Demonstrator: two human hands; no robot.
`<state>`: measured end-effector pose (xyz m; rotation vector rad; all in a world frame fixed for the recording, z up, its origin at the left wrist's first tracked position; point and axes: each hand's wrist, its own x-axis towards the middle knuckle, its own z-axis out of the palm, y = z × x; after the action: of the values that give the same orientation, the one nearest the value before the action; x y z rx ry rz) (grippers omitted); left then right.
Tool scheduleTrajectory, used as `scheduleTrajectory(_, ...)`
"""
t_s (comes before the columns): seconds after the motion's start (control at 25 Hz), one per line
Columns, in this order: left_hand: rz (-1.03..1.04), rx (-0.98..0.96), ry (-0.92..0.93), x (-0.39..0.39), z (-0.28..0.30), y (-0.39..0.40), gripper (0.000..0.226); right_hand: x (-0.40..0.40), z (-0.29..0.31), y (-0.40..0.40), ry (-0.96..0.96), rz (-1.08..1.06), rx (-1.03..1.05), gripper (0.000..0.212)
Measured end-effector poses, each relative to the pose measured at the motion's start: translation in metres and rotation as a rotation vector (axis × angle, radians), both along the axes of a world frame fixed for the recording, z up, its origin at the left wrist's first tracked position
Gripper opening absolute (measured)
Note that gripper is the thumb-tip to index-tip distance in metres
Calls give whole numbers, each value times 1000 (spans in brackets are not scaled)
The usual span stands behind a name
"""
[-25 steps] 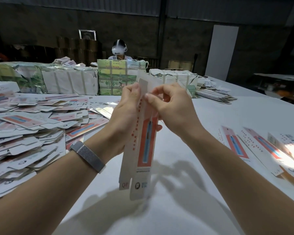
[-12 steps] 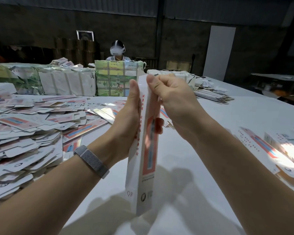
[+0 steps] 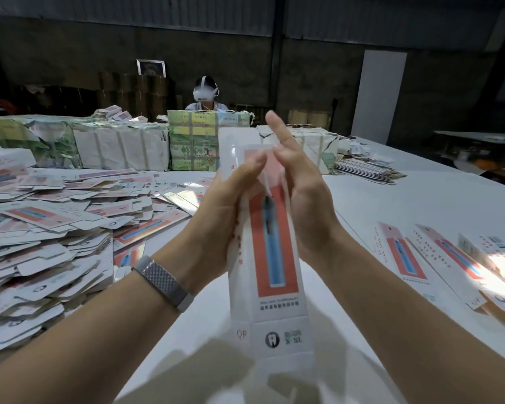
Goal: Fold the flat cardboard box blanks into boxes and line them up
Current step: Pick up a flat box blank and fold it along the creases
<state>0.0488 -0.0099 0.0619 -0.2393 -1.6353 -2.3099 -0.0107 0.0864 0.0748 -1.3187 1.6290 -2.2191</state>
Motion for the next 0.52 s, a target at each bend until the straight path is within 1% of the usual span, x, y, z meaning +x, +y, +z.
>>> scheduleTrajectory(0.08, 128, 22, 15, -3, -1, 0, 63, 0, -1, -1, 20, 1, -16, 49)
scheduleTrajectory(0.12, 224, 17, 35, -5, -3, 1, 63, 0, -2, -1, 24, -5, -25, 49)
scheduleTrajectory(0.2, 361, -22, 125, -7, -5, 4, 44, 1, -3, -3, 48, -40, -29, 46)
scheduleTrajectory(0.24, 386, -42, 168, -7, -5, 5, 35, 1, -2, -4, 65, -63, -23, 46)
scheduleTrajectory(0.32, 395, -81, 231, -7, -5, 5, 28, 1, -2, -4, 76, -91, -22, 46)
scheduleTrajectory(0.44, 396, -135, 297, -8, -4, 4, 28, 0, -2, -2, 41, -35, -51, 45)
scheduleTrajectory(0.52, 374, -140, 293, -9, -6, 3, 28, -1, -3, -2, 9, -26, -71, 40)
